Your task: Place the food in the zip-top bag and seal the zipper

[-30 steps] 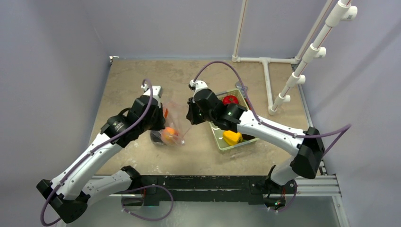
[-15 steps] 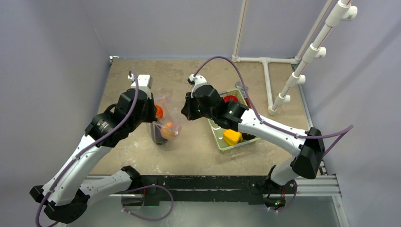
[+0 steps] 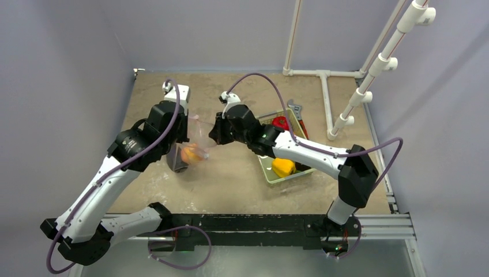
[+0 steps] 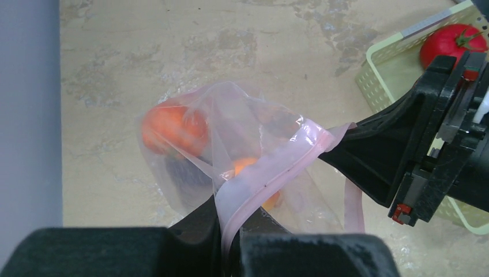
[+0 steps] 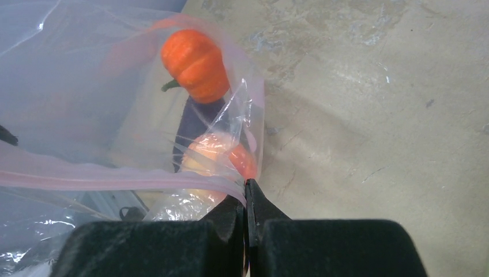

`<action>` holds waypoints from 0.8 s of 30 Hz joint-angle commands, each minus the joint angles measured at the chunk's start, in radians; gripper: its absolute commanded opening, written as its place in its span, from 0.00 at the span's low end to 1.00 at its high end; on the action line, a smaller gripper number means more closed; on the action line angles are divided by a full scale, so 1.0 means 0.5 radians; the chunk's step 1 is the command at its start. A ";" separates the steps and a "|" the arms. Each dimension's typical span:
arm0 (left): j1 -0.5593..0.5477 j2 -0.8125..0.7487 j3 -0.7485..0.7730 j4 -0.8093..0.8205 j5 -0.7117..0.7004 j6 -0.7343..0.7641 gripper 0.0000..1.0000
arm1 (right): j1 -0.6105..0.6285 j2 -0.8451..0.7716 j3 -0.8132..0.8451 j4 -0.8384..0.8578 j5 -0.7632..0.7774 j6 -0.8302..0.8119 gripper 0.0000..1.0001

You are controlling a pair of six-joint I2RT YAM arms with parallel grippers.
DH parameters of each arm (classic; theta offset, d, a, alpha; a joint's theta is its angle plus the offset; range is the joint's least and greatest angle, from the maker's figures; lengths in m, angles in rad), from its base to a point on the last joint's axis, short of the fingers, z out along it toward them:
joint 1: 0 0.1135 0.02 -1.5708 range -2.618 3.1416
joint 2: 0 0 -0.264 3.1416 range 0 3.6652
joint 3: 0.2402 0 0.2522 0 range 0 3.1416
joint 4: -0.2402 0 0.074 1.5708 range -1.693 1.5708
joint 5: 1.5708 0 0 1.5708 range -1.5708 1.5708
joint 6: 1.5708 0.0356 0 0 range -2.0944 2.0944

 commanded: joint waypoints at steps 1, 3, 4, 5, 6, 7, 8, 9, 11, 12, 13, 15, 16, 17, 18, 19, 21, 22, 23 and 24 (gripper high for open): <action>0.004 -0.018 -0.136 0.217 0.035 0.127 0.00 | -0.024 0.027 -0.095 0.135 -0.027 0.073 0.00; 0.005 -0.036 -0.294 0.319 0.116 0.136 0.00 | -0.025 0.029 -0.146 0.121 0.005 0.095 0.00; 0.005 -0.043 -0.364 0.368 0.141 0.131 0.00 | -0.025 0.022 -0.177 0.111 0.031 0.108 0.00; 0.006 -0.050 -0.437 0.410 0.163 0.125 0.00 | -0.025 0.009 -0.217 0.107 0.056 0.121 0.00; 0.005 -0.056 -0.490 0.450 0.188 0.118 0.00 | -0.025 -0.009 -0.254 0.102 0.082 0.140 0.00; 0.005 -0.058 -0.550 0.481 0.222 0.110 0.00 | -0.025 -0.032 -0.298 0.096 0.104 0.155 0.00; 0.004 -0.061 -0.586 0.511 0.244 0.098 0.00 | -0.025 -0.065 -0.338 0.090 0.123 0.169 0.00; 0.005 -0.063 -0.615 0.539 0.260 0.088 0.00 | -0.025 -0.091 -0.374 0.080 0.140 0.191 0.00; 0.003 -0.069 -0.660 0.586 0.290 0.067 0.00 | -0.025 -0.157 -0.444 0.064 0.167 0.227 0.00; 0.005 -0.072 -0.677 0.607 0.308 0.058 0.00 | -0.025 -0.191 -0.473 0.058 0.178 0.242 0.00; 0.004 -0.072 -0.696 0.634 0.324 0.049 0.00 | -0.025 -0.228 -0.498 0.048 0.187 0.256 0.00; 0.003 -0.072 -0.726 0.662 0.345 0.031 0.00 | -0.025 -0.298 -0.524 0.031 0.214 0.286 0.00; 0.006 -0.075 -0.742 0.675 0.353 0.024 0.00 | -0.025 -0.329 -0.529 0.024 0.221 0.294 0.00; 0.004 -0.082 -0.757 0.691 0.362 0.016 0.00 | -0.025 -0.354 -0.528 0.019 0.228 0.296 0.01; 0.004 -0.088 -0.779 0.708 0.377 0.015 0.00 | -0.025 -0.370 -0.519 0.011 0.233 0.299 0.06; 0.006 -0.095 -0.799 0.724 0.389 0.014 0.00 | -0.025 -0.378 -0.505 -0.003 0.239 0.300 0.10; 0.005 -0.118 -0.846 0.757 0.394 0.006 0.00 | -0.025 -0.380 -0.457 -0.050 0.258 0.300 0.26; 0.005 -0.132 -0.869 0.770 0.396 0.002 0.00 | -0.025 -0.382 -0.433 -0.076 0.271 0.300 0.31; 0.006 -0.147 -0.886 0.779 0.397 0.001 0.00 | -0.025 -0.389 -0.412 -0.100 0.282 0.298 0.34; 0.006 -0.164 -0.906 0.790 0.392 -0.001 0.00 | -0.025 -0.401 -0.396 -0.119 0.294 0.294 0.37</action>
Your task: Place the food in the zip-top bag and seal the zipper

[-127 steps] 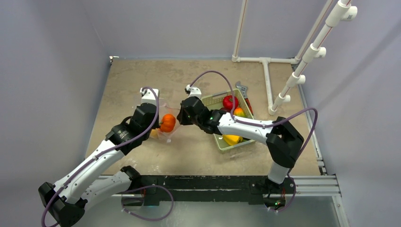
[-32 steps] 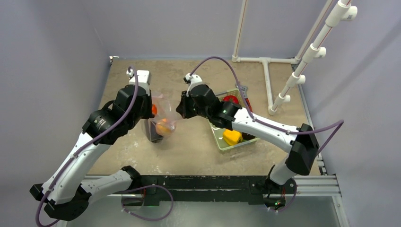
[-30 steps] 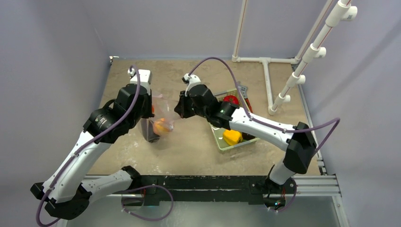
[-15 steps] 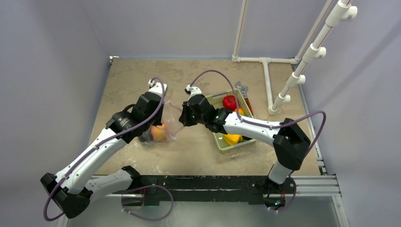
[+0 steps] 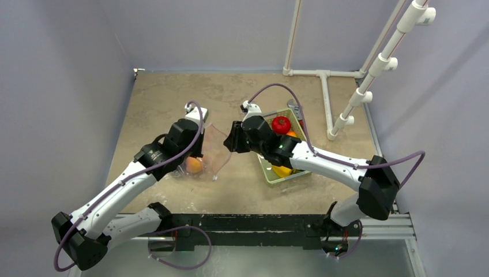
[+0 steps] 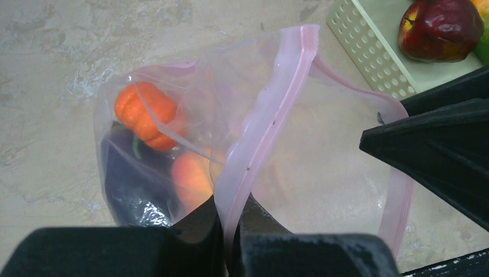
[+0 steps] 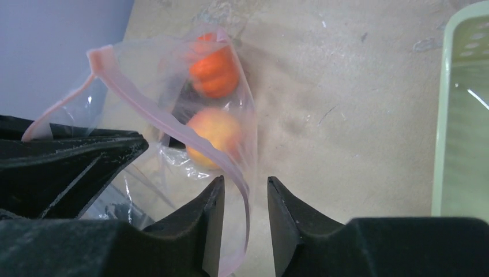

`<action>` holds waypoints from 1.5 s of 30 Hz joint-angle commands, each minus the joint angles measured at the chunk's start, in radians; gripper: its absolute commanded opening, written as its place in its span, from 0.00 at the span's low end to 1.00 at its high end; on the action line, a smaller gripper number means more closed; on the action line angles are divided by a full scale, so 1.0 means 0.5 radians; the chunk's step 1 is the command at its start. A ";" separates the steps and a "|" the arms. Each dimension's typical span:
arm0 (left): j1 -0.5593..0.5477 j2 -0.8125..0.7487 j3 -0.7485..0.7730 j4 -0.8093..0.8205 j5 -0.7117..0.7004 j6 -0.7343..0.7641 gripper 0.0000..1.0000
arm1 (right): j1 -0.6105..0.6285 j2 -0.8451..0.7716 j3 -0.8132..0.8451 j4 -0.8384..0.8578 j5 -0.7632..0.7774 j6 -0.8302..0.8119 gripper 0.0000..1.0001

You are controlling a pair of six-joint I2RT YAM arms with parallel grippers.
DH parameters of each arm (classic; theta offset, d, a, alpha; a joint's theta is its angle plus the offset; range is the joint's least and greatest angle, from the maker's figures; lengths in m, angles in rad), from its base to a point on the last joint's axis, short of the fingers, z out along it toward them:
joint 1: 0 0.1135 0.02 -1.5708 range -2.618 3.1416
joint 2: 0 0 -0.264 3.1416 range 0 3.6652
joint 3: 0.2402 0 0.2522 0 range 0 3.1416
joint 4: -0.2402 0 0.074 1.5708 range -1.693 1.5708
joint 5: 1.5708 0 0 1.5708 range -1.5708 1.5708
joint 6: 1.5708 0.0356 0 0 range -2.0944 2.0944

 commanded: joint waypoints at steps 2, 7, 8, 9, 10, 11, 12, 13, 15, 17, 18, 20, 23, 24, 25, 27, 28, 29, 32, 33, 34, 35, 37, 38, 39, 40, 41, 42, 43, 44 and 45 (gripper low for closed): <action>0.004 -0.124 -0.125 0.181 0.015 -0.034 0.00 | -0.014 -0.084 0.133 -0.128 0.122 0.003 0.44; 0.005 -0.136 -0.207 0.246 0.012 -0.019 0.00 | -0.033 -0.138 0.246 -0.334 0.259 -0.013 0.57; 0.005 -0.135 -0.217 0.261 0.016 -0.018 0.00 | -0.042 -0.154 0.264 -0.380 0.291 -0.017 0.59; 0.006 -0.136 -0.221 0.266 0.021 -0.012 0.00 | -0.054 -0.173 0.280 -0.423 0.325 -0.018 0.62; 0.005 -0.135 -0.218 0.268 0.024 -0.002 0.00 | -0.063 -0.192 0.298 -0.477 0.364 -0.019 0.65; 0.006 -0.137 -0.219 0.269 0.023 0.001 0.00 | -0.070 -0.215 0.308 -0.516 0.413 -0.019 0.68; 0.004 -0.141 -0.223 0.270 0.019 0.003 0.00 | -0.080 -0.234 0.312 -0.552 0.466 -0.019 0.71; 0.005 -0.146 -0.227 0.271 0.018 0.002 0.00 | -0.100 -0.248 0.311 -0.586 0.504 -0.020 0.74; 0.004 -0.154 -0.233 0.270 0.015 0.002 0.00 | -0.151 -0.272 0.304 -0.632 0.552 -0.028 0.80; 0.004 -0.160 -0.237 0.273 0.006 0.007 0.00 | -0.213 -0.284 0.283 -0.640 0.566 -0.057 0.83; 0.003 -0.159 -0.234 0.271 -0.008 0.011 0.00 | -0.241 -0.285 0.270 -0.638 0.567 -0.075 0.85; 0.005 -0.162 -0.230 0.263 -0.033 0.012 0.00 | -0.306 -0.278 0.237 -0.618 0.582 -0.113 0.91; 0.004 -0.180 -0.235 0.260 -0.039 0.012 0.00 | -0.428 -0.244 0.200 -0.560 0.524 -0.167 0.94; 0.005 -0.187 -0.234 0.263 -0.041 0.012 0.00 | -0.468 -0.224 0.188 -0.539 0.497 -0.219 0.96; 0.005 -0.190 -0.237 0.264 -0.043 0.011 0.00 | -0.501 -0.200 0.179 -0.525 0.478 -0.244 0.97; 0.004 -0.193 -0.237 0.264 -0.043 0.014 0.00 | -0.555 -0.144 0.158 -0.493 0.453 -0.288 0.98; 0.006 -0.197 -0.237 0.264 -0.043 0.015 0.00 | -0.577 -0.110 0.145 -0.480 0.451 -0.303 0.98; 0.004 -0.197 -0.237 0.261 -0.043 0.015 0.00 | -0.595 -0.087 0.132 -0.472 0.449 -0.311 0.98; 0.006 -0.200 -0.240 0.264 -0.044 0.016 0.00 | -0.647 -0.019 0.081 -0.419 0.407 -0.353 0.99; 0.004 -0.197 -0.240 0.267 -0.041 0.016 0.00 | -0.660 0.005 0.068 -0.395 0.389 -0.365 0.99; 0.004 -0.195 -0.240 0.267 -0.038 0.016 0.00 | -0.670 0.031 0.063 -0.388 0.375 -0.374 0.99; 0.005 -0.192 -0.240 0.267 -0.035 0.018 0.00 | -0.678 0.061 0.058 -0.382 0.371 -0.375 0.99; 0.004 -0.190 -0.237 0.266 -0.034 0.019 0.00 | -0.690 0.107 0.045 -0.367 0.365 -0.382 0.99; 0.006 -0.192 -0.240 0.267 -0.034 0.019 0.00 | -0.695 0.127 0.041 -0.360 0.365 -0.387 0.99; 0.004 -0.193 -0.240 0.267 -0.034 0.019 0.00 | -0.702 0.147 0.036 -0.355 0.367 -0.390 0.99; 0.004 -0.194 -0.239 0.267 -0.034 0.019 0.00 | -0.708 0.166 0.030 -0.347 0.368 -0.395 0.99; 0.005 -0.197 -0.240 0.267 -0.034 0.019 0.00 | -0.711 0.184 0.026 -0.336 0.362 -0.403 0.99; 0.004 -0.197 -0.240 0.267 -0.032 0.017 0.00 | -0.711 0.206 0.025 -0.329 0.355 -0.408 0.99; 0.004 -0.197 -0.240 0.268 -0.031 0.018 0.00 | -0.715 0.226 0.022 -0.322 0.345 -0.412 0.99; 0.005 -0.197 -0.239 0.269 -0.031 0.019 0.00 | -0.715 0.248 0.019 -0.318 0.341 -0.415 0.99; 0.004 -0.197 -0.240 0.268 -0.031 0.020 0.00 | -0.719 0.272 0.018 -0.312 0.340 -0.417 0.99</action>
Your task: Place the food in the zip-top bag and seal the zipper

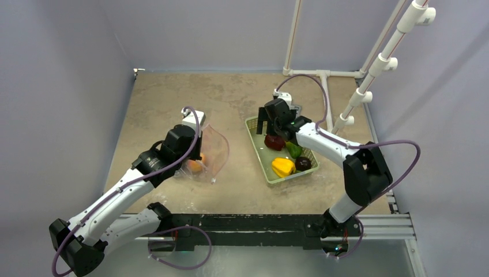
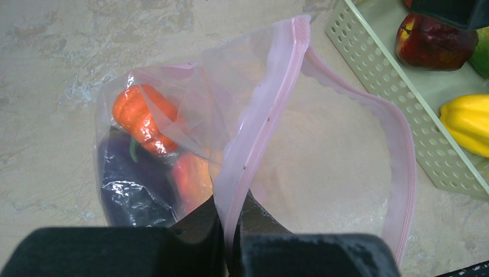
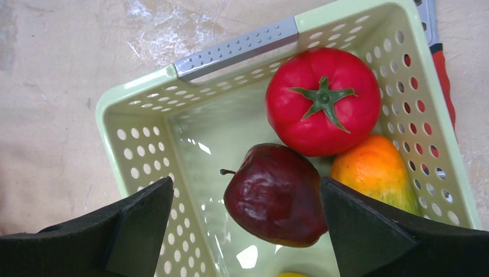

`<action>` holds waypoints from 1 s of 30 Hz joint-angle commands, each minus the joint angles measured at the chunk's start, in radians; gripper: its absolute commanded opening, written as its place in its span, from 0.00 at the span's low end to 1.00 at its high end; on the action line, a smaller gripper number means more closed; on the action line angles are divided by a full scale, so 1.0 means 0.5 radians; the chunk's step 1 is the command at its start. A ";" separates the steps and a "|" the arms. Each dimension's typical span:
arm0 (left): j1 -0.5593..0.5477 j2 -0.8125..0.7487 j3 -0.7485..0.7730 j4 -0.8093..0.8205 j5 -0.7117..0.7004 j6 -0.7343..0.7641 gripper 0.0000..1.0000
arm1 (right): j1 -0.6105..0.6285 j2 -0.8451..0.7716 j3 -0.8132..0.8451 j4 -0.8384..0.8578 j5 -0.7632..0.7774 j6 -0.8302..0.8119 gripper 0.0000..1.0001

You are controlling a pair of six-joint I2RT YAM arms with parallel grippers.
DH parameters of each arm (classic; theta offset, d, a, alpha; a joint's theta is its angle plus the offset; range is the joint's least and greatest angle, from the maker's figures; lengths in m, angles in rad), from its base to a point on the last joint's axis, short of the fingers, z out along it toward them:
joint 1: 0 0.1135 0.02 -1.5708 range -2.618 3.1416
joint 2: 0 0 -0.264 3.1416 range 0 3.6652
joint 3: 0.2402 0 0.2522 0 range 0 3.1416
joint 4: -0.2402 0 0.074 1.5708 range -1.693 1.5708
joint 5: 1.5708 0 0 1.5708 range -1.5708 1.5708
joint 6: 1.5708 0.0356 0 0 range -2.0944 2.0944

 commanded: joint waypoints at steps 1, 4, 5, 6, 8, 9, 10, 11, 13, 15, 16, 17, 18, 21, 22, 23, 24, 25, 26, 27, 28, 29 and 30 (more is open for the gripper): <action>0.006 -0.029 -0.017 0.080 -0.018 0.017 0.00 | -0.017 0.061 -0.019 0.102 -0.031 -0.053 0.99; 0.004 -0.029 -0.018 0.083 -0.013 0.017 0.00 | -0.017 0.115 -0.026 0.120 -0.023 -0.051 0.99; 0.005 -0.028 -0.020 0.081 -0.010 0.017 0.00 | -0.017 0.129 -0.032 0.127 -0.019 -0.051 0.99; 0.005 -0.028 -0.019 0.082 -0.009 0.019 0.00 | -0.019 0.143 -0.038 0.132 -0.016 -0.049 0.99; 0.006 -0.029 -0.020 0.083 -0.009 0.019 0.00 | -0.020 0.173 -0.047 0.135 -0.003 -0.040 0.99; 0.006 -0.029 -0.018 0.081 -0.007 0.020 0.00 | -0.021 0.185 -0.055 0.138 0.000 -0.037 0.99; 0.006 -0.026 -0.020 0.082 -0.007 0.020 0.00 | -0.019 0.199 -0.061 0.138 0.006 -0.033 0.99; 0.006 -0.026 -0.020 0.085 -0.006 0.020 0.00 | -0.020 0.212 -0.067 0.138 0.011 -0.027 0.99; 0.004 -0.026 -0.020 0.085 -0.006 0.020 0.00 | -0.021 0.231 -0.075 0.136 0.013 -0.018 0.99; 0.004 -0.025 -0.019 0.084 -0.005 0.020 0.00 | -0.020 0.238 -0.080 0.140 0.004 -0.007 0.99; 0.003 -0.026 -0.019 0.084 -0.003 0.019 0.00 | -0.020 0.236 -0.083 0.142 0.002 -0.003 0.99; 0.003 -0.026 -0.020 0.086 -0.003 0.020 0.00 | -0.021 0.233 -0.087 0.143 -0.002 -0.002 0.99; 0.003 -0.023 -0.020 0.087 -0.003 0.020 0.00 | -0.021 0.228 -0.092 0.142 -0.003 0.000 0.99; 0.004 -0.022 -0.020 0.086 -0.003 0.023 0.00 | -0.020 0.213 -0.105 0.145 -0.015 0.001 0.96; 0.003 -0.020 -0.020 0.086 0.000 0.023 0.00 | -0.021 0.207 -0.106 0.148 -0.021 0.002 0.94; 0.003 -0.020 -0.020 0.086 0.000 0.023 0.00 | -0.021 0.203 -0.109 0.150 -0.027 0.002 0.91; 0.006 -0.020 -0.018 0.086 0.000 0.023 0.00 | -0.020 0.197 -0.107 0.154 -0.030 0.002 0.86; 0.004 -0.020 -0.020 0.085 0.000 0.023 0.00 | -0.021 0.190 -0.105 0.156 -0.030 0.002 0.82; 0.003 -0.020 -0.020 0.086 0.000 0.023 0.00 | -0.019 0.182 -0.104 0.158 -0.038 0.002 0.75; 0.006 -0.020 -0.019 0.085 0.000 0.023 0.00 | -0.020 0.172 -0.101 0.153 -0.049 0.002 0.68; 0.004 -0.022 -0.019 0.086 0.000 0.023 0.00 | -0.021 0.162 -0.098 0.149 -0.059 0.002 0.63; 0.005 -0.023 -0.018 0.084 0.000 0.023 0.00 | -0.021 0.151 -0.093 0.142 -0.061 0.002 0.57; 0.004 -0.022 -0.019 0.086 0.000 0.023 0.00 | -0.019 0.139 -0.089 0.137 -0.060 0.002 0.52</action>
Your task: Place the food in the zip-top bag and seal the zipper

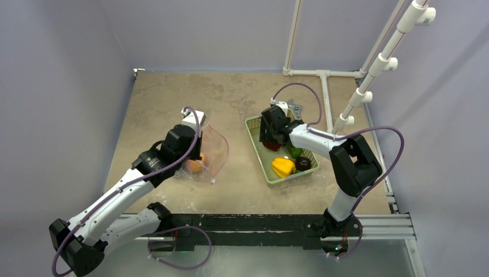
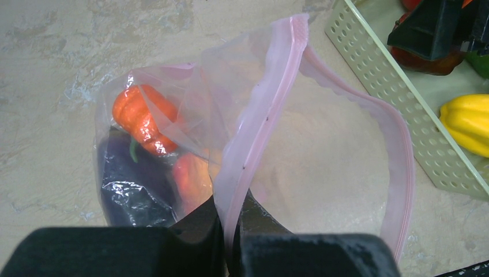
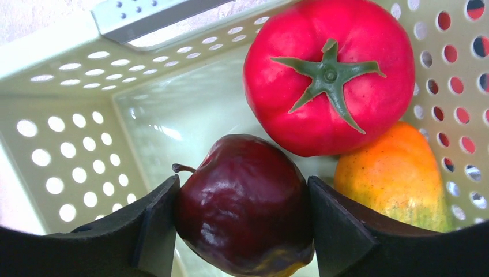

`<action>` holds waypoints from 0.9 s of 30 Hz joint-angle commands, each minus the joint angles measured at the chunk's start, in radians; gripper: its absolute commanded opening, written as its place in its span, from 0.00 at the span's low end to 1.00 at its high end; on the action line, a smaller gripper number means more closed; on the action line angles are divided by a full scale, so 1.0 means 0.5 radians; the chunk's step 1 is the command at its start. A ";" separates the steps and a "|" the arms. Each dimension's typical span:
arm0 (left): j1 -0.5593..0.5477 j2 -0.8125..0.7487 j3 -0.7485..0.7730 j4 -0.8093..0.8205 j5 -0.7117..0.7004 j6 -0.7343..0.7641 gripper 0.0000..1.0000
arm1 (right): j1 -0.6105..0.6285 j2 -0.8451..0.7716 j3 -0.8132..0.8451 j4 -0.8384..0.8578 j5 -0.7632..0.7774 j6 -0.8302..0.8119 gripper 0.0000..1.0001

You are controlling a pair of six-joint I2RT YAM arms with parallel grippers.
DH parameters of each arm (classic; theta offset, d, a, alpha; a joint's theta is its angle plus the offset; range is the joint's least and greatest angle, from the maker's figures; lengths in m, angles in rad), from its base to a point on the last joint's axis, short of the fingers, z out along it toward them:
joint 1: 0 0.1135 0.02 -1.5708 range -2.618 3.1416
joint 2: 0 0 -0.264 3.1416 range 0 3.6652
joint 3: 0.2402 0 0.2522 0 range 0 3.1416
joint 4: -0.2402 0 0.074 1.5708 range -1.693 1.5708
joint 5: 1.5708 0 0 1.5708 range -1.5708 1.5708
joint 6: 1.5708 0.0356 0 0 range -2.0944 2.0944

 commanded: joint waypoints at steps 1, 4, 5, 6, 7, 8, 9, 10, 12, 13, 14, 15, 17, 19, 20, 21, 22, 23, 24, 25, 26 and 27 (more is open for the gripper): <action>0.005 -0.024 -0.018 0.083 -0.001 0.022 0.00 | -0.007 -0.132 0.013 0.030 -0.024 0.013 0.47; 0.005 -0.026 -0.020 0.084 -0.001 0.022 0.00 | -0.005 -0.205 0.036 0.002 -0.008 0.023 0.33; 0.005 -0.026 -0.020 0.085 -0.001 0.022 0.00 | -0.007 -0.230 0.050 -0.011 0.000 0.025 0.32; 0.005 -0.025 -0.020 0.083 -0.001 0.021 0.00 | -0.008 -0.262 0.067 -0.023 -0.003 0.027 0.32; 0.004 -0.026 -0.020 0.084 -0.001 0.022 0.00 | -0.005 -0.295 0.083 -0.042 -0.022 0.028 0.32; 0.003 -0.023 -0.018 0.086 0.001 0.022 0.00 | -0.004 -0.327 0.104 -0.056 -0.050 0.025 0.31; 0.005 -0.022 -0.019 0.088 0.001 0.022 0.00 | -0.003 -0.365 0.125 -0.068 -0.084 0.019 0.30; 0.004 -0.019 -0.019 0.086 0.003 0.022 0.00 | -0.004 -0.399 0.148 -0.080 -0.119 0.013 0.30; 0.005 -0.016 -0.020 0.087 0.004 0.020 0.00 | -0.003 -0.471 0.193 -0.089 -0.201 -0.011 0.30; 0.005 -0.017 -0.020 0.087 0.002 0.018 0.00 | 0.002 -0.509 0.212 -0.078 -0.236 -0.028 0.29; 0.004 -0.017 -0.018 0.086 0.000 0.018 0.00 | 0.011 -0.550 0.225 -0.061 -0.279 -0.045 0.28; 0.005 -0.016 -0.020 0.087 -0.001 0.016 0.00 | 0.019 -0.598 0.236 -0.043 -0.325 -0.057 0.27; 0.003 -0.016 -0.020 0.086 -0.004 0.013 0.00 | 0.040 -0.663 0.258 -0.012 -0.418 -0.073 0.27; 0.006 -0.014 -0.021 0.087 -0.007 0.013 0.00 | 0.082 -0.710 0.286 0.006 -0.481 -0.080 0.27; 0.004 -0.014 -0.021 0.089 -0.008 0.013 0.00 | 0.111 -0.730 0.299 0.014 -0.501 -0.080 0.27; 0.006 -0.012 -0.021 0.088 -0.008 0.011 0.00 | 0.161 -0.746 0.317 0.019 -0.523 -0.081 0.27; 0.004 -0.011 -0.020 0.088 -0.008 0.012 0.00 | 0.201 -0.760 0.330 0.033 -0.539 -0.081 0.27; 0.005 -0.009 -0.020 0.089 -0.008 0.013 0.00 | 0.243 -0.770 0.351 0.043 -0.553 -0.081 0.27; 0.006 -0.011 -0.020 0.090 -0.010 0.013 0.00 | 0.292 -0.779 0.365 0.056 -0.563 -0.078 0.27; 0.006 -0.013 -0.018 0.089 -0.011 0.011 0.00 | 0.334 -0.784 0.384 0.072 -0.574 -0.075 0.27; 0.004 -0.016 -0.020 0.088 -0.013 0.009 0.00 | 0.367 -0.789 0.398 0.086 -0.600 -0.074 0.27; 0.006 -0.019 -0.020 0.091 -0.014 0.009 0.00 | 0.391 -0.798 0.400 0.112 -0.658 -0.079 0.26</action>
